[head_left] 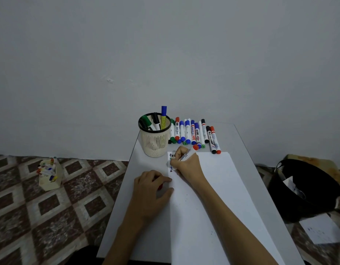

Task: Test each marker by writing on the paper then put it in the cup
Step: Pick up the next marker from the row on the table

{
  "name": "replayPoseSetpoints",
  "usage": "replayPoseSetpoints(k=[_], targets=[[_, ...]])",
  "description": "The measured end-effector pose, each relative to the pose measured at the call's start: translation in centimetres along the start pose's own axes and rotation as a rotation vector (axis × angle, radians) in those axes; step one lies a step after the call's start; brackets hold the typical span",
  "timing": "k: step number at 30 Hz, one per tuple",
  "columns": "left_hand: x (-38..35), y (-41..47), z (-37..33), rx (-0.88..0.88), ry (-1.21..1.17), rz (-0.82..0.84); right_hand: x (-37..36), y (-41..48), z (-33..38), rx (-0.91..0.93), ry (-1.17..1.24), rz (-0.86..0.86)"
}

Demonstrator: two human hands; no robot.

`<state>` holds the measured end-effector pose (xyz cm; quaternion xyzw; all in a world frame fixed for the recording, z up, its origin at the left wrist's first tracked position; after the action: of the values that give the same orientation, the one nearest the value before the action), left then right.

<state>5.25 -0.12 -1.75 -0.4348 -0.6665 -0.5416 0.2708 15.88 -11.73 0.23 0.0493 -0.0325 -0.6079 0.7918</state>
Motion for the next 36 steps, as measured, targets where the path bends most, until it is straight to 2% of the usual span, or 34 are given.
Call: replayPoseSetpoints(k=[9,14,19,31,36], targets=[[-0.06,0.04,0.09,0.007,0.005,0.004,0.09,-0.06,0.01,0.034,-0.003,-0.004],[0.01,0.06,-0.03,0.013,-0.006,0.021,-0.01,-0.05,-0.07,-0.01,-0.016,0.042],[0.16,0.02,-0.03,0.016,-0.008,0.013,0.42,-0.09,0.22,-0.004,0.024,-0.001],[-0.01,0.09,0.03,0.025,0.002,0.038,0.28,-0.08,0.12,-0.008,-0.026,0.022],[0.02,0.1,0.01,0.03,-0.002,0.032,0.56,-0.13,0.12,0.007,0.019,-0.037]])
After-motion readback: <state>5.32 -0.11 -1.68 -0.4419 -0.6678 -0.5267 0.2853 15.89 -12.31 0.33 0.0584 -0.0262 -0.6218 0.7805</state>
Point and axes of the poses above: each hand's wrist, its own y-axis towards the middle knuckle, its own x-axis out of the back of the hand, z = x × y, the point moved 4 cm from there along y, towards the middle knuckle, and after that the axes turned 15 degrees about y, right-handed, at the moved point
